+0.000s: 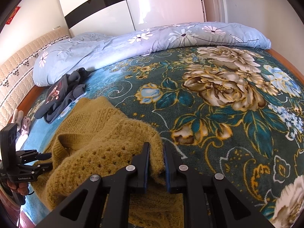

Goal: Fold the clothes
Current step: 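Lift the sweater high with both grippers, holding it by the shoulders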

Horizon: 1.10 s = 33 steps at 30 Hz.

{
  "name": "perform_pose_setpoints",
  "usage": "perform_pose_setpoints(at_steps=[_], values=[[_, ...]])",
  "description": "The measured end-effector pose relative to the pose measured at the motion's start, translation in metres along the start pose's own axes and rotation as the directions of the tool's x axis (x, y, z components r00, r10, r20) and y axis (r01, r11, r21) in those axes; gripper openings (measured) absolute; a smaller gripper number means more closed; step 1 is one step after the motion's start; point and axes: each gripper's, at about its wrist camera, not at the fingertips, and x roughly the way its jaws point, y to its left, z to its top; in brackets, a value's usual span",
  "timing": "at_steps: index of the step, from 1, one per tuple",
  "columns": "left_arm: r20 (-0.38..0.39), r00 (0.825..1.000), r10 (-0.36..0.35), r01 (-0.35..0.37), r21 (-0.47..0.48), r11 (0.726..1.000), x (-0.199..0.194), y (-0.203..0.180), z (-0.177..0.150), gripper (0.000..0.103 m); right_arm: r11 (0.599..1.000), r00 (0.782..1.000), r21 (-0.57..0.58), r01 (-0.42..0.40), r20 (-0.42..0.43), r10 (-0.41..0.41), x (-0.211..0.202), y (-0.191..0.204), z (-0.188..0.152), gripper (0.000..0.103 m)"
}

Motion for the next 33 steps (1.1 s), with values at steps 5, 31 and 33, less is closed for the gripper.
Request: perform_pose_setpoints(at_steps=[5,31,33], values=[[0.04,0.997,0.062,-0.065,0.053,0.997,-0.015,-0.018,-0.009,0.012,1.0,1.0,-0.006,0.005,0.004,-0.005,0.0,0.001,0.0,0.016],[0.522,0.665,0.535,-0.548,-0.147,0.824,-0.227,-0.02,0.035,0.01,0.978,0.891,-0.196,0.068,0.454,0.029,-0.133,0.107,0.112,0.012],[0.578,0.592,0.561,-0.565,-0.197,0.801,-0.271,-0.025,0.039,0.01,0.971,0.839,-0.221,0.095,0.543,0.041,-0.172,0.134,0.134,0.011]])
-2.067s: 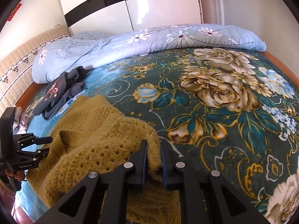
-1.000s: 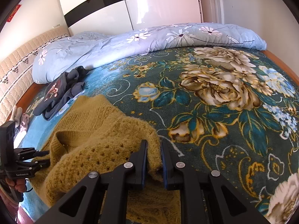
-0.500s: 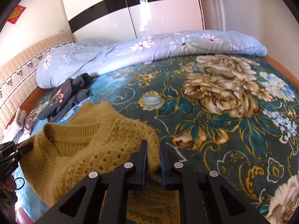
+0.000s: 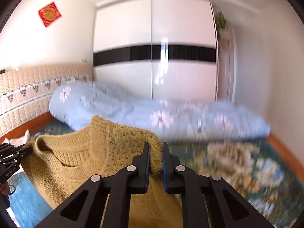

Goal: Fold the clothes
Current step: 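Lift the sweater high with both grippers, holding it by the shoulders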

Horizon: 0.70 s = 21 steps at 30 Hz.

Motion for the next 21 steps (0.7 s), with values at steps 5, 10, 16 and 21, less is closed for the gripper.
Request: perform_pose_setpoints(at_steps=[5,10,16,21], values=[[0.205,0.972,0.115,-0.105,-0.06,0.993,-0.087,0.046,0.06,0.009,0.999,0.974,-0.053,0.001,0.227,0.011,-0.071,0.035,0.084,0.011],[0.338,0.918,0.209,-0.19,-0.088,0.978,-0.167,0.074,0.088,0.008,0.995,0.942,-0.097,-0.039,0.327,0.069,-0.129,0.065,0.118,0.011],[0.366,0.88,0.302,-0.289,-0.092,0.953,-0.192,0.111,0.112,0.008,0.982,0.917,-0.158,-0.102,0.369,0.154,-0.159,0.1,0.148,0.011],[0.269,0.896,0.353,-0.349,-0.062,0.935,-0.136,0.142,0.112,0.008,0.968,0.936,-0.198,-0.153,0.286,0.207,-0.109,0.131,0.158,0.011]])
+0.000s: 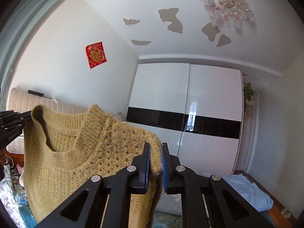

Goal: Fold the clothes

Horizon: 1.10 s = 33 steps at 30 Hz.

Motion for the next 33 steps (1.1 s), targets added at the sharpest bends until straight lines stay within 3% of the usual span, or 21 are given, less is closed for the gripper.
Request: perform_pose_setpoints(at_steps=[5,10,13,17,21,25,28,29,30,33], values=[[-0.157,0.988,-0.002,0.004,0.011,1.0,0.081,-0.013,-0.061,0.008,0.999,0.985,0.019,-0.036,-0.166,0.039,0.096,0.01,-0.05,0.011],[-0.279,0.96,-0.004,0.003,-0.005,1.0,0.146,-0.03,-0.119,0.008,1.0,0.962,-0.023,0.002,-0.274,-0.008,0.181,0.028,-0.102,0.011],[-0.316,0.948,-0.03,0.024,-0.024,0.999,0.162,-0.04,-0.151,0.008,1.0,0.957,-0.019,-0.002,-0.289,-0.004,0.205,0.039,-0.125,0.011],[-0.363,0.928,-0.087,0.08,-0.034,0.996,0.158,-0.06,-0.211,0.008,0.993,0.939,-0.108,-0.052,-0.343,0.012,0.205,0.065,-0.177,0.011],[-0.412,0.893,-0.183,0.144,-0.124,0.982,0.134,-0.074,-0.278,0.008,0.973,0.896,-0.191,-0.132,-0.443,0.035,0.178,0.087,-0.258,0.011],[-0.462,0.846,-0.265,0.177,-0.226,0.958,0.097,-0.08,-0.338,0.008,0.972,0.824,-0.154,-0.18,-0.563,0.064,0.143,0.078,-0.332,0.012],[-0.513,0.806,-0.296,0.205,-0.228,0.952,0.068,-0.096,-0.365,0.008,0.981,0.76,-0.067,-0.181,-0.642,0.096,0.122,0.06,-0.372,0.012],[-0.523,0.801,-0.292,0.207,-0.215,0.954,0.059,-0.101,-0.37,0.008,0.983,0.736,-0.029,-0.18,-0.667,0.115,0.112,0.053,-0.385,0.012],[-0.531,0.798,-0.286,0.209,-0.2,0.957,0.05,-0.106,-0.375,0.008,0.984,0.719,-0.007,-0.178,-0.683,0.125,0.106,0.05,-0.394,0.012],[-0.564,0.766,-0.309,0.199,-0.249,0.948,0.036,-0.107,-0.382,0.008,0.986,0.686,0.033,-0.162,-0.715,0.136,0.083,0.04,-0.411,0.012]])
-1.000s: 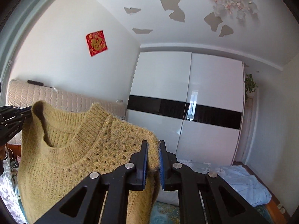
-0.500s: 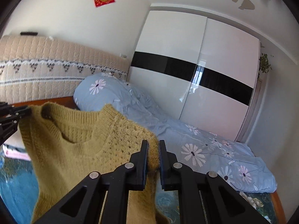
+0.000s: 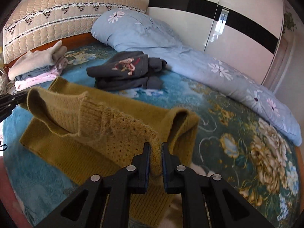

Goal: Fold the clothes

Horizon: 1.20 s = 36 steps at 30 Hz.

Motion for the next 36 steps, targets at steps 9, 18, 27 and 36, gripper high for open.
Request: perform_pose_setpoints(at_steps=[9,18,27,36], values=[[-0.117,0.993,-0.012,-0.003,-0.13,0.992,0.004,0.012,-0.025,0.015,0.994,0.998,0.11,-0.014,-0.052,0.019,-0.02,-0.002,-0.031,0.021],[-0.21,0.941,-0.265,0.142,-0.466,0.873,0.013,0.044,-0.045,0.019,0.911,0.977,0.387,-0.14,-0.095,0.191,-0.017,-0.022,-0.056,0.026],[-0.072,0.844,-0.531,0.357,-0.664,0.657,0.013,0.052,-0.063,0.036,0.752,0.886,0.522,-0.404,0.016,0.464,-0.017,-0.022,-0.065,0.034],[-0.121,0.826,-0.551,0.325,-0.697,0.639,0.029,0.044,-0.069,0.041,0.684,0.868,0.615,-0.393,0.004,0.496,0.008,-0.013,-0.064,0.045]])
